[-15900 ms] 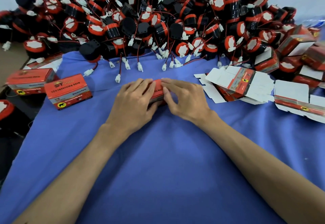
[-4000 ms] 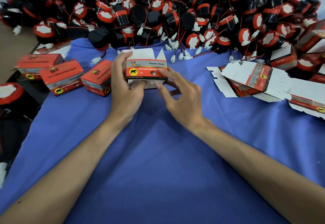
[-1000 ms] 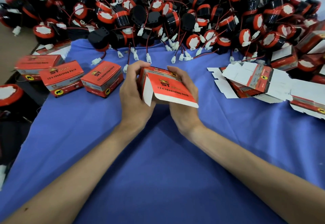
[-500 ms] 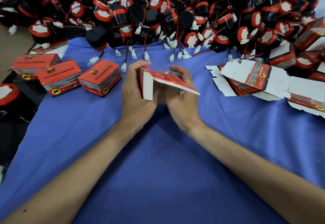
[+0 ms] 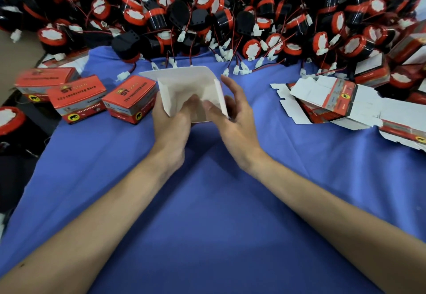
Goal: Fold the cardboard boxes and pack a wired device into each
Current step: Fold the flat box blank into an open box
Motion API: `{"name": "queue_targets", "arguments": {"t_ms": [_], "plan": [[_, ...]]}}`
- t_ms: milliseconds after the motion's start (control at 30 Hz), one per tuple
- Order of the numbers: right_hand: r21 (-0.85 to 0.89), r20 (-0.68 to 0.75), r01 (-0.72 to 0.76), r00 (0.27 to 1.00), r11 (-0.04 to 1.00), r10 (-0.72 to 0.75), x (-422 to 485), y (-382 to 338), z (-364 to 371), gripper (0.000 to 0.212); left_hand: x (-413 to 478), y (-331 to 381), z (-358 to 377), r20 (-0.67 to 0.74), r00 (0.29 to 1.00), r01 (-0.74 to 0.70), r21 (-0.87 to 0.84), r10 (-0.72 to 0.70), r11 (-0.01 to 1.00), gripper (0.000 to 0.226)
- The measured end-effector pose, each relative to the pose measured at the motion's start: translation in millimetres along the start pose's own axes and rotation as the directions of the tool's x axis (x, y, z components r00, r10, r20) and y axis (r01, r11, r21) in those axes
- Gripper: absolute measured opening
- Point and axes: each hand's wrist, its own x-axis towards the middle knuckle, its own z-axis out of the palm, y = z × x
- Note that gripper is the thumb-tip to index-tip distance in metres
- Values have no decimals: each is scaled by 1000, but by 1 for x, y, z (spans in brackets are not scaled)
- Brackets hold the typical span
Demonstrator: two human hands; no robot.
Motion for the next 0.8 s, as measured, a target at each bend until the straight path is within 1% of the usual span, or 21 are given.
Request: {"name": "queue_targets", "arguments": {"t_ms": [67, 133, 267, 367, 467, 600, 700, 800], "plan": [[32, -5, -31, 1000, 999, 31, 1, 6, -1, 44, 0, -2, -1, 47, 998, 45, -11, -44, 999, 34], [49, -1, -55, 999, 997, 55, 2, 6, 0, 42, 0, -2, -3, 54, 995, 82, -39, -80, 996, 37], [40, 3, -64, 998, 997, 64, 3, 4, 1, 40, 1, -1, -2, 41, 997, 73, -50, -71, 996, 38], [34, -5, -53, 999, 998, 53, 1, 3, -1, 41, 0, -1, -1, 35, 999, 39, -40, -38, 998, 35], [42, -9, -48, 999, 998, 48, 1, -1, -3, 43, -4, -3, 0, 38, 999, -31, 5, 31, 999, 29], [28, -8, 2, 1000, 1000, -2, 1, -2, -3, 44, -5, -5, 2, -17, 990, -136, 51, 137, 989, 21], [51, -14, 36, 999, 998, -36, 0, -3, -2, 38, -5, -5, 3, -41, 981, -184, 80, 188, 980, 24], [47, -34, 51, 998, 998, -49, -1, -5, -1, 33, -5, -6, 2, -14, 976, -212, 152, 217, 965, 22]]}}
